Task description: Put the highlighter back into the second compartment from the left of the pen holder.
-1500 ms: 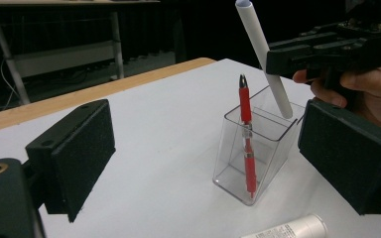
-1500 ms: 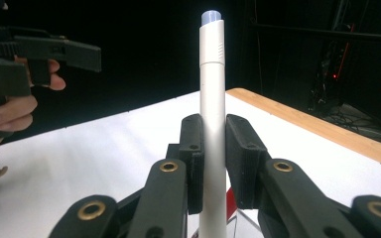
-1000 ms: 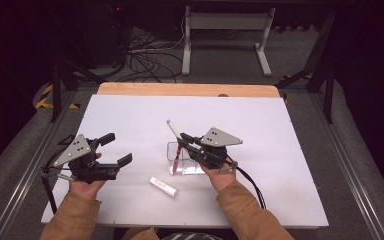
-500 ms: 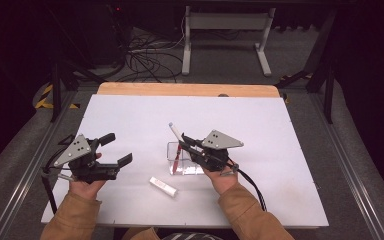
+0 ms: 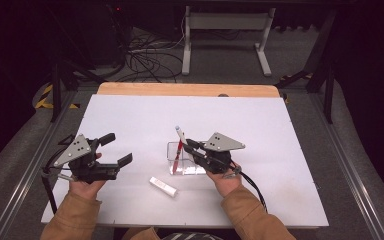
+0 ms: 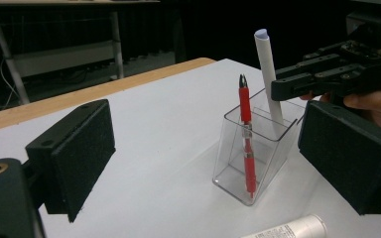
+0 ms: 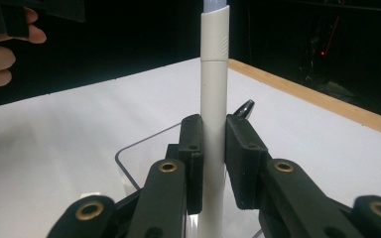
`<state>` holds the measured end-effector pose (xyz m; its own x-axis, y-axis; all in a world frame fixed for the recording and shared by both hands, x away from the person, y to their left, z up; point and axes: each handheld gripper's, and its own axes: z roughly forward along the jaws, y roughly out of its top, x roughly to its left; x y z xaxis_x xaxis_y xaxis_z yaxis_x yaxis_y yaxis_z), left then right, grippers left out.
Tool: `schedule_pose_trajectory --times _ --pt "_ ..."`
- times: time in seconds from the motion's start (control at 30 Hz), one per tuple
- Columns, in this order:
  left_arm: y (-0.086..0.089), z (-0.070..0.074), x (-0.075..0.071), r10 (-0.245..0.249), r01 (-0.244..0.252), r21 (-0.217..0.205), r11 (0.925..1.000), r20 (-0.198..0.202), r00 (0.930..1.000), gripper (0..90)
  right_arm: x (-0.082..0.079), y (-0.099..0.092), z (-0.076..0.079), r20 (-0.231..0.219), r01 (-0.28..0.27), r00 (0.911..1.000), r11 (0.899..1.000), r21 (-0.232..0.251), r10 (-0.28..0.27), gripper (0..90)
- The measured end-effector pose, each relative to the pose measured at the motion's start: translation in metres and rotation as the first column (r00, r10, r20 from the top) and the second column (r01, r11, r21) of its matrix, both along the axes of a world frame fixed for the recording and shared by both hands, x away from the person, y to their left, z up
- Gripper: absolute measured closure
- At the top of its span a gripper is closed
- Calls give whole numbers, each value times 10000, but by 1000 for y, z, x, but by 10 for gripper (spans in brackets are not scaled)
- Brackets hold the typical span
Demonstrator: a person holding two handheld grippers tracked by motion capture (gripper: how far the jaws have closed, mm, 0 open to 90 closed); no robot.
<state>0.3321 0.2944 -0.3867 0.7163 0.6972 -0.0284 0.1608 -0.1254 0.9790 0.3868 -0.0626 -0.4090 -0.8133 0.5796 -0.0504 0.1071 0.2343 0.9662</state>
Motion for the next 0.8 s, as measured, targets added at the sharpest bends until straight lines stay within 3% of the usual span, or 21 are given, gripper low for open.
schedule_pose_trajectory --times 0.57,0.8 --pt "-1 0 0 -6 6 -37 10000 -23 10000 83 1 -5 -11 -601 142 9981 9995 -282 -159 780" --pt "-1 0 0 -17 17 -14 10000 -26 10000 83 -1 -5 -11 -578 181 9981 9990 -399 -204 781"
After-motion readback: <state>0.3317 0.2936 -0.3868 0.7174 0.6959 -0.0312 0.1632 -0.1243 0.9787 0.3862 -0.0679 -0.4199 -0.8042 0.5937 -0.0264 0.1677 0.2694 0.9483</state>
